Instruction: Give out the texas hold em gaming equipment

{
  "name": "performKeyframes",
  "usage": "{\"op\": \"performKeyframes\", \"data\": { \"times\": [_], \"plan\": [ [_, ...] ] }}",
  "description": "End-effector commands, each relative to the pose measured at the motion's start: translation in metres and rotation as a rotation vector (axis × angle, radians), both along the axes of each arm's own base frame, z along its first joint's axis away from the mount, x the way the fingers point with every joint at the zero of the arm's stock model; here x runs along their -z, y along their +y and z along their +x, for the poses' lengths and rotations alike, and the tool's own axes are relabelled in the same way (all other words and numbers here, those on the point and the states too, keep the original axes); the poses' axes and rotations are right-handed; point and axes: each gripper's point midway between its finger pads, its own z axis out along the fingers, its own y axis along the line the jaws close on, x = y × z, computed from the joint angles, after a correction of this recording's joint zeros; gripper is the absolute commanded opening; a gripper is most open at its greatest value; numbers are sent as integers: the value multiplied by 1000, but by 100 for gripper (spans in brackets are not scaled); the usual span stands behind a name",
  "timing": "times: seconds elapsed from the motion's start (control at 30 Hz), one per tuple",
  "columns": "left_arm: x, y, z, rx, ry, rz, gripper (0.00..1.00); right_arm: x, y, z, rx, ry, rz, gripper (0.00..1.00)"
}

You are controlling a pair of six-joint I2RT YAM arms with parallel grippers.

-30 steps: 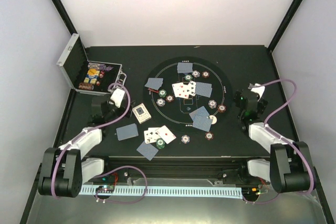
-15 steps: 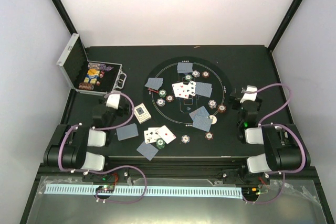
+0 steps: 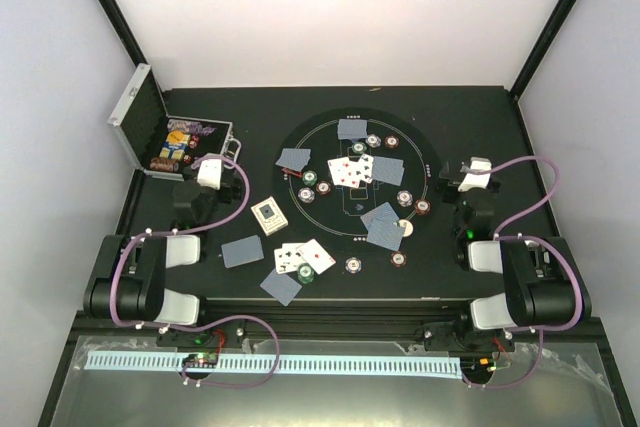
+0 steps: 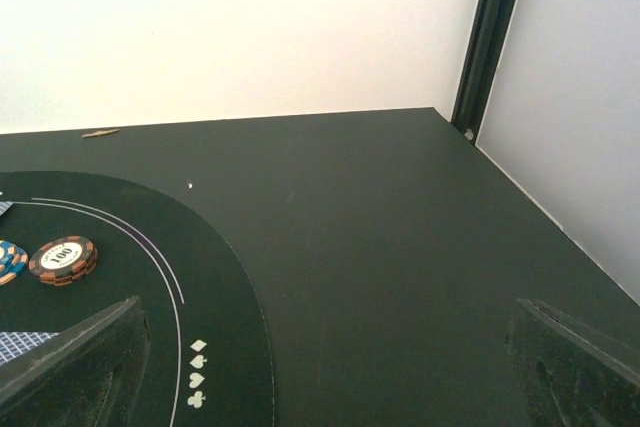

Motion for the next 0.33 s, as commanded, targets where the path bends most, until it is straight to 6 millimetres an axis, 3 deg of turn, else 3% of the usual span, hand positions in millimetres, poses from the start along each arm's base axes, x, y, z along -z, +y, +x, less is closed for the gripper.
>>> {"op": "performKeyframes", "data": {
  "times": [0.0, 0.3],
  "plan": [
    [-9, 4, 4, -18, -14, -15, 99, -19, -2, 4, 4, -62, -6, 100],
    [-8, 3, 5, -17, -11, -16, 99, -20, -2, 4, 5, -65, -6, 100]
  ]
}}
